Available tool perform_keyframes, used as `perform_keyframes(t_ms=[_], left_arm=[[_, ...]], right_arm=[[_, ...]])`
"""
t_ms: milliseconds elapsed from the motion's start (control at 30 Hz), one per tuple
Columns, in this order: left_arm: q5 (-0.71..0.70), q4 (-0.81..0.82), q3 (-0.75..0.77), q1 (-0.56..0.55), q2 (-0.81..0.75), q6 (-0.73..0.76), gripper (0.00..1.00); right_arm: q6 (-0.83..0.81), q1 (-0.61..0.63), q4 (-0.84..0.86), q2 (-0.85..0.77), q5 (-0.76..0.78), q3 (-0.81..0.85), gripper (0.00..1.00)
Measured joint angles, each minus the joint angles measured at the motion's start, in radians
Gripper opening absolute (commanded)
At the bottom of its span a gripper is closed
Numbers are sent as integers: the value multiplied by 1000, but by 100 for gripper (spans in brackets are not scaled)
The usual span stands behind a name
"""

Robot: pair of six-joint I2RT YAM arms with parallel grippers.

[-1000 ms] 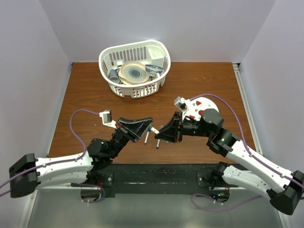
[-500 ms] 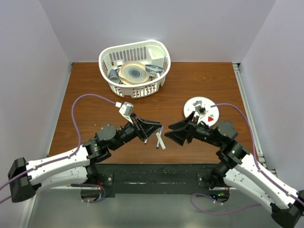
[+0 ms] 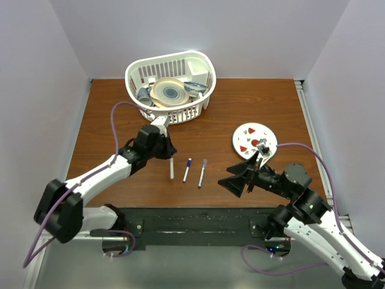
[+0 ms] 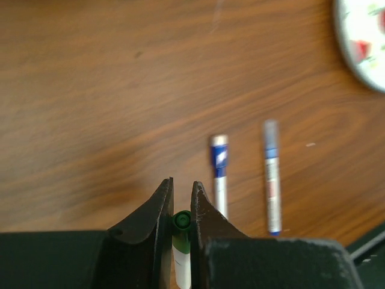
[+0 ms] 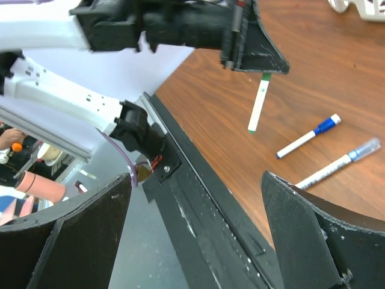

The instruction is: Insert the pens into the pen caps

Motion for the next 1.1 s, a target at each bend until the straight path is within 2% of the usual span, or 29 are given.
perform_keyframes(t_ms=[200,367,467,567,700,733,767,833,867,900,1100], left_arm=[[-7,-85,9,47,145,37,2],[-7,-82,40,58,233,38,29],[-8,-83,64,60,269,29,40],[-10,-93,93,61,280,21,49],[-18,-130,159,63,273,16,57],[-21,-139,174,63,260,17,59],[-22,-150,183,63,234,19,67],[-16,-159,188,64,166,32,76],[1,-164,187,65,108,42,90],[13,-165,187,65,60,51,98],[164,-64,113,66,-343,88,100]], right_arm=[[-10,0,-48,-14,11,17,94],[-12,0,-79,-21,37,18,95],[-14,0,-114,-32,61,23,95],[-15,0,-154,-44,95,39,95],[-17,0,-209,-47,156,69,96],[-17,0,-226,-47,177,74,96],[-16,0,-239,-47,190,77,97],[-16,0,-270,-47,235,82,98],[-15,0,-289,-47,257,84,99],[-14,0,-301,-47,270,84,99],[-5,0,-408,-23,403,130,99]])
